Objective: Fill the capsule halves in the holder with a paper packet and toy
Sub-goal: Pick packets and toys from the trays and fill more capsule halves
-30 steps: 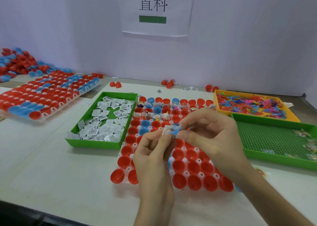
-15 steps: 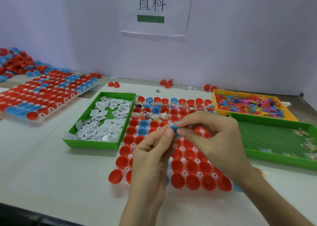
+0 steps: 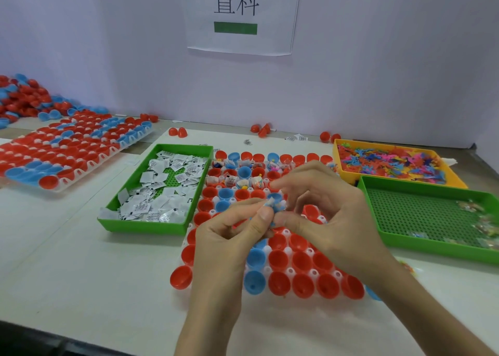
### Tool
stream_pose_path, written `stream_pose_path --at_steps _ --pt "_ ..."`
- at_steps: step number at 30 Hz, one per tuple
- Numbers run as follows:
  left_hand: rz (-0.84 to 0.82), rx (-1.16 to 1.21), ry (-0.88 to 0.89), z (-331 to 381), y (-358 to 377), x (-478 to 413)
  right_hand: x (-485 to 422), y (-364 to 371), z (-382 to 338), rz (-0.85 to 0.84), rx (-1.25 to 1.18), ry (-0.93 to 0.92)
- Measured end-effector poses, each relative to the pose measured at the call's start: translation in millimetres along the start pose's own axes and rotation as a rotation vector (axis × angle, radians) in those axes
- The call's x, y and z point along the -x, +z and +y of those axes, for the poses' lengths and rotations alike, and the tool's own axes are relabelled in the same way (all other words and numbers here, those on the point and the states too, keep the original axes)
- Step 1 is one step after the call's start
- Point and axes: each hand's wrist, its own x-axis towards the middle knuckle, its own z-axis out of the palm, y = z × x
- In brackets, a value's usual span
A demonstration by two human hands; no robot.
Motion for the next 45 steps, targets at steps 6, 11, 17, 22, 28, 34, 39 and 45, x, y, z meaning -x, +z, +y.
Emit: stream_pose_path --at_steps 6,11,17,22,28,34,39,45 --pt "-0.040 -0.141 0.072 3 -9 -2 0 -6 0 -0.159 -0.026 0.093" --pt "-0.075 -0.252 0.078 2 -16 -4 0 -5 -2 -0.293 -0.037 0.172" --pt "-0.140 -0.245 0.163 3 -15 -3 -1 -2 -3 -0.213 -0.235 0.219" --pt "-0.191 -0.182 0.220 4 -9 1 -1 -4 2 -0.219 -0.600 0.322" --pt "-0.213 -0.160 0.282 9 -22 2 -2 10 2 -0.339 -0.819 0.368" --pt "-0.066 -0.243 0.334 6 -25 1 -4 9 0 -0.169 -0.461 0.266" --pt "-0.011 -0.286 0.183 -11 -17 -24 -1 5 9 -0.102 -0.343 0.251" --pt "0.048 -0.260 0.303 -10 -9 -6 1 -1 11 -0.033 -0.296 0.207"
